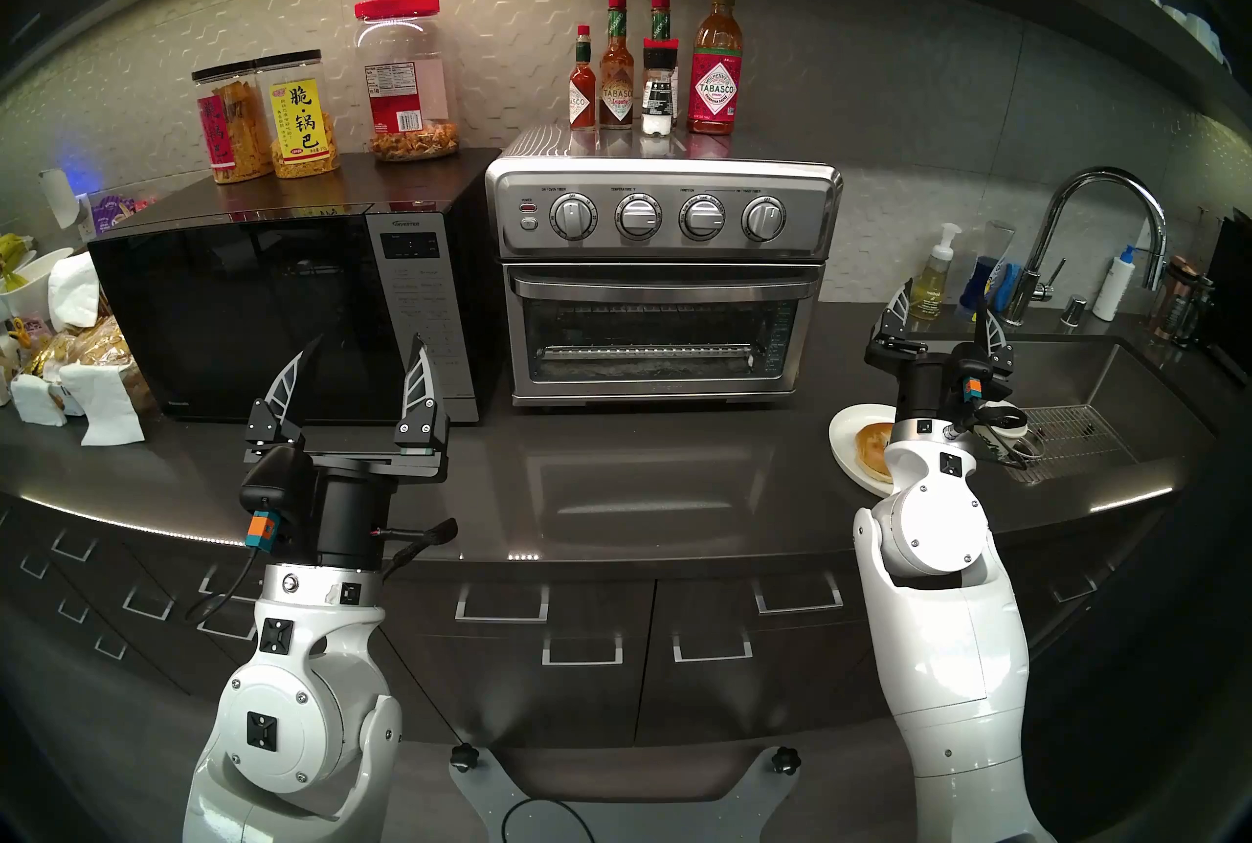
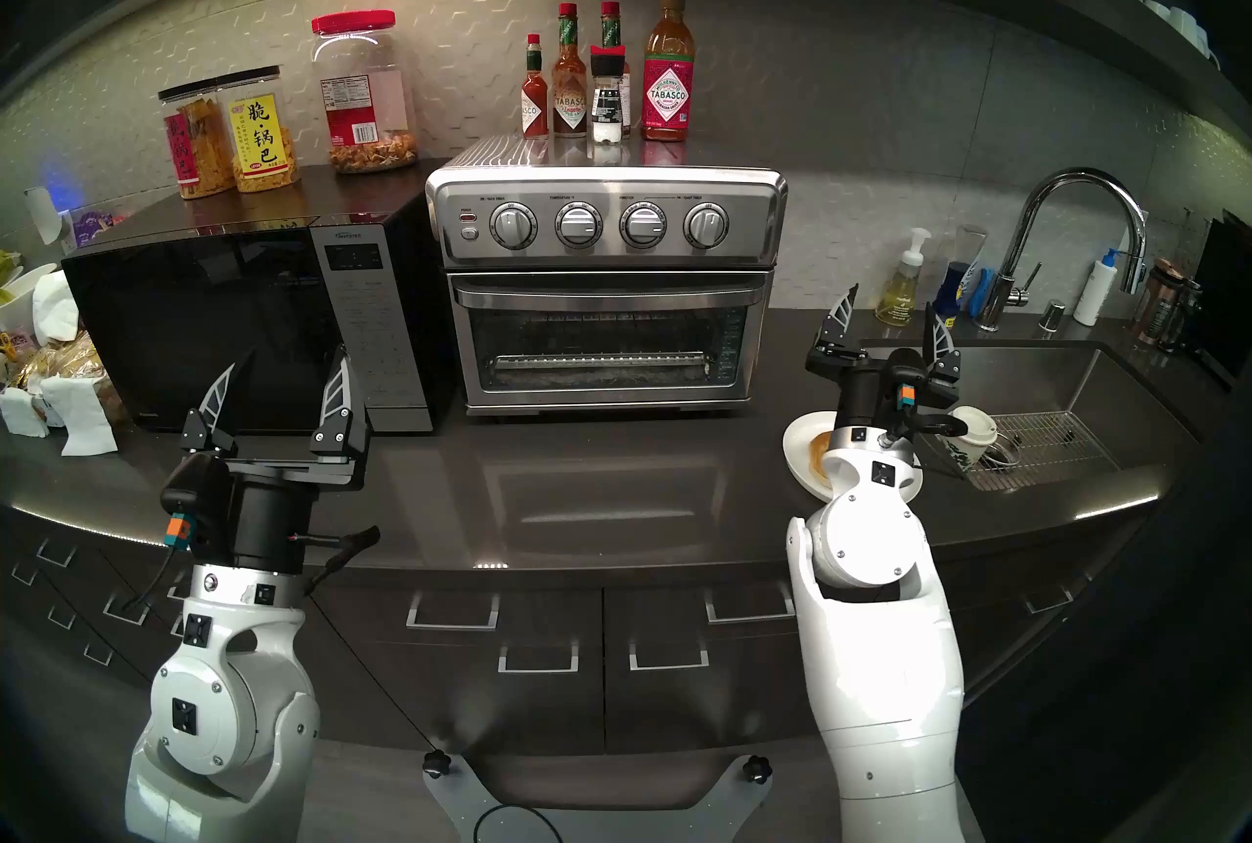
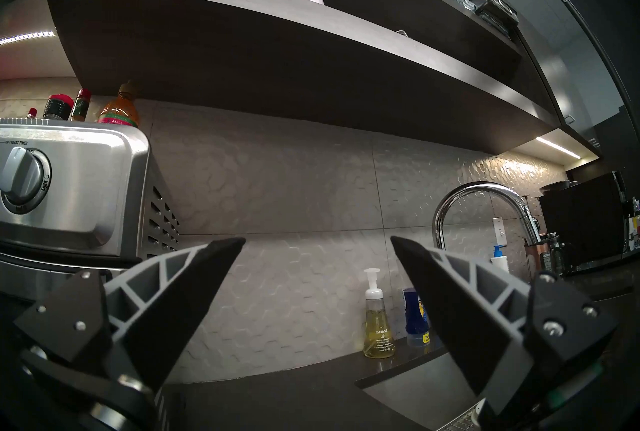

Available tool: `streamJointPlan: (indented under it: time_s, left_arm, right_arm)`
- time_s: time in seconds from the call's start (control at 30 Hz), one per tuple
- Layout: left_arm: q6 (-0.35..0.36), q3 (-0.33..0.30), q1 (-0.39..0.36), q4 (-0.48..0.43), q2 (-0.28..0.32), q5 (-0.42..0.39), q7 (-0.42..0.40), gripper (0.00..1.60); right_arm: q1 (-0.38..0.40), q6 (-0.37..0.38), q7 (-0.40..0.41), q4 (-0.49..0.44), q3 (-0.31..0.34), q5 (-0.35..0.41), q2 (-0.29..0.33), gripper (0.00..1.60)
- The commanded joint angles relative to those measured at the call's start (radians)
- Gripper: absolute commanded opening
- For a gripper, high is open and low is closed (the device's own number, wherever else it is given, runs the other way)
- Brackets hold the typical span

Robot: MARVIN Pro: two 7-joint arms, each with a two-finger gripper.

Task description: Open the oven and place the bagel inside on the rack

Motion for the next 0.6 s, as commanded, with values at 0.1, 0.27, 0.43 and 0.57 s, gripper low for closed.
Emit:
streamJointPlan:
  time_s: [0.1,0.27,0.43,0.57]
  left_arm:
    - [-0.001,0.0,-0.001,-0.018,0.0,0.0,0.0,1.6]
    - [-0.001,0.0,-0.001,-0.018,0.0,0.0,0.0,1.6]
    - [-0.001,0.0,-0.001,-0.018,0.0,0.0,0.0,1.6]
    - [-0.001,0.0,-0.001,-0.017,0.0,0.0,0.0,1.6]
  right_arm:
    - [0.008,-0.001,-0.001,-0.018,0.001,-0.001,0.0,1.6]
    - [0.008,-0.001,-0.001,-0.018,0.001,-0.001,0.0,1.6]
    - [-0.009,0.006,0.006,-0.032,0.004,0.013,0.0,1.6]
    - [-0.053,-0.002,0.017,-0.064,0.009,0.021,0.007,1.6]
